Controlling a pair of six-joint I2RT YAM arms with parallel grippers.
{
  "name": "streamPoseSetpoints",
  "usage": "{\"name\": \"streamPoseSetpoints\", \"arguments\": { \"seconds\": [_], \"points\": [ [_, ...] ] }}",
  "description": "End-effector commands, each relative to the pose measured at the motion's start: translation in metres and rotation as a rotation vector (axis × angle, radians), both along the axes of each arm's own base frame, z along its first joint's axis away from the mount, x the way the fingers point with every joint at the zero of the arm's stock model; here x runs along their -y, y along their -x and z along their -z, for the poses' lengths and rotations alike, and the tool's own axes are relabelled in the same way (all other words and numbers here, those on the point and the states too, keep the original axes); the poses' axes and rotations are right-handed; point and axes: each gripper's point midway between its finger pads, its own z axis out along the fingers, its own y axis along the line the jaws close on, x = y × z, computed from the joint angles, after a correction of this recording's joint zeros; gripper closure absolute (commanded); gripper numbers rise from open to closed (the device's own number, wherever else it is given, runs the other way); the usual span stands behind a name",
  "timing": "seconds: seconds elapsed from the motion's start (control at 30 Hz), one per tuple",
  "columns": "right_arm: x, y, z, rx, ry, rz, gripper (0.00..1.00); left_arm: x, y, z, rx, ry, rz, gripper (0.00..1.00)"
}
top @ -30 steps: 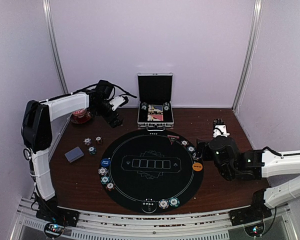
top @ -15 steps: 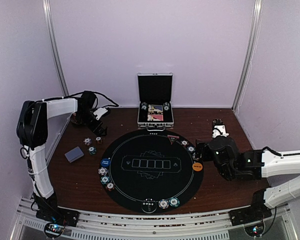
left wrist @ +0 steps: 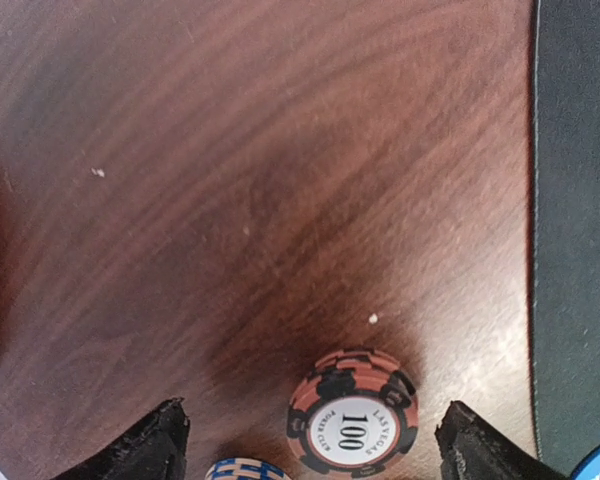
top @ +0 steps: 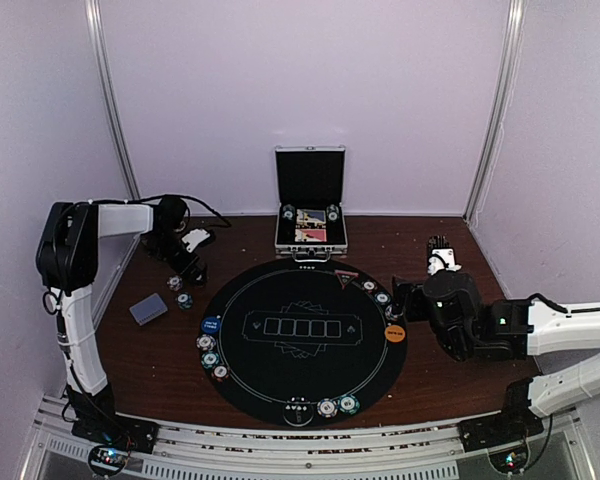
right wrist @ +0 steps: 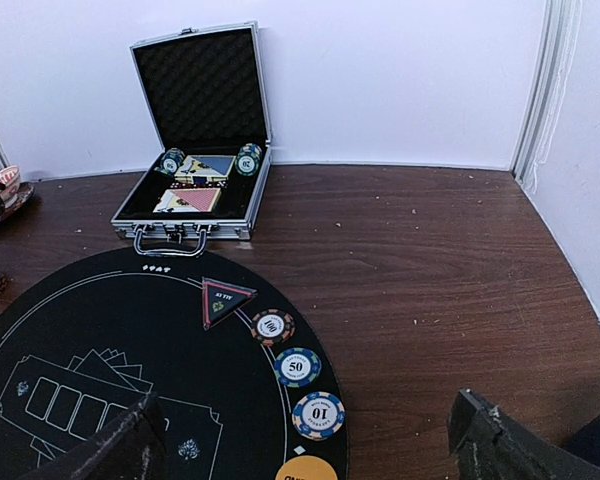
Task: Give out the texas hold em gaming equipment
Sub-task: Pick up the pile of poker chips from the pile of poker chips.
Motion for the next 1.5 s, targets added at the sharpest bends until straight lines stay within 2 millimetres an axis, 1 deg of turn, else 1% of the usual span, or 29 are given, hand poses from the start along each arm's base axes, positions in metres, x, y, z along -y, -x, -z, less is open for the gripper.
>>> {"name": "streamPoseSetpoints", "arguments": {
  "seconds": [0.0,0.2,0.33,0.5,0.67,0.77,1.03,1.1,1.3,1.47],
  "points": [
    [-0.003,0.000,-0.004,0.007,0.000,-0.007,0.00,-0.004,0.004,0.010,-0.017,0.006,0.017,0.12],
    [-0.003,0.000,-0.004,0.007,0.003,-0.005,0.00,0.000,0.005,0.016,-0.033,0.025,0.029,0.20],
    [-0.003,0.000,-0.005,0.008,0.001,-0.005,0.00,0.002,0.005,0.016,-0.037,0.040,0.034,0.27],
    [-0.003,0.000,-0.005,0.008,0.000,-0.008,0.00,0.004,0.004,0.015,-0.037,0.048,0.037,0.33],
    [-0.003,0.000,-0.004,0.008,0.001,-0.007,0.00,0.006,0.002,0.009,-0.026,0.063,0.039,0.38],
    [-0.003,0.000,-0.004,0.008,0.001,-0.006,0.00,0.008,0.002,0.005,-0.020,0.072,0.038,0.39],
    [-0.003,0.000,-0.004,0.008,0.000,-0.006,0.00,0.006,0.001,0.005,-0.015,0.060,0.032,0.42],
    [-0.003,0.000,-0.004,0.008,0.000,-0.007,0.00,0.005,0.001,0.005,-0.012,0.056,0.030,0.45],
    [-0.003,0.000,-0.004,0.007,0.004,-0.007,0.00,0.004,0.000,0.002,-0.005,0.055,0.028,0.47],
    [-0.003,0.000,-0.004,0.007,0.004,-0.007,0.00,0.004,0.000,0.000,0.000,0.055,0.025,0.53]
  ]
}}
